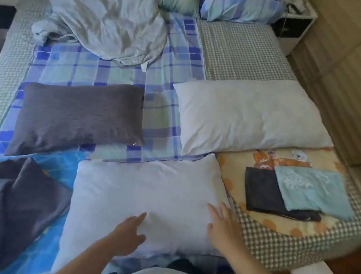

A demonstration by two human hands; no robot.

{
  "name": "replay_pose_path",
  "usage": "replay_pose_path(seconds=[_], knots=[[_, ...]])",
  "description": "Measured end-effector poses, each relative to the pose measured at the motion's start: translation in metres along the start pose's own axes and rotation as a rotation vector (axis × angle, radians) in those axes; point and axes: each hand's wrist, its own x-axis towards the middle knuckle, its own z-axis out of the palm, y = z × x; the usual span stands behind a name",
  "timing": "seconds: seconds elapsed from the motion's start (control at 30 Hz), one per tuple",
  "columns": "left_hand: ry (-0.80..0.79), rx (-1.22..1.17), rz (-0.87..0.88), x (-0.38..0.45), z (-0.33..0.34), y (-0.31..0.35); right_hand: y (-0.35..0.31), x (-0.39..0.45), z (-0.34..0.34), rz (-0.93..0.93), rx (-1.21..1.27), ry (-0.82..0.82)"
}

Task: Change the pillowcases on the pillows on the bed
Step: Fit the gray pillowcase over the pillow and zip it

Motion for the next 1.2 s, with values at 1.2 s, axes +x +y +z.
replay_pose_path(seconds=[1.2], knots=[[0.251, -0.713, 0.568, -0.15, -0.099, 0.195, 0.025, -0.112, -0.326, -0.203, 0.922, 1.028]])
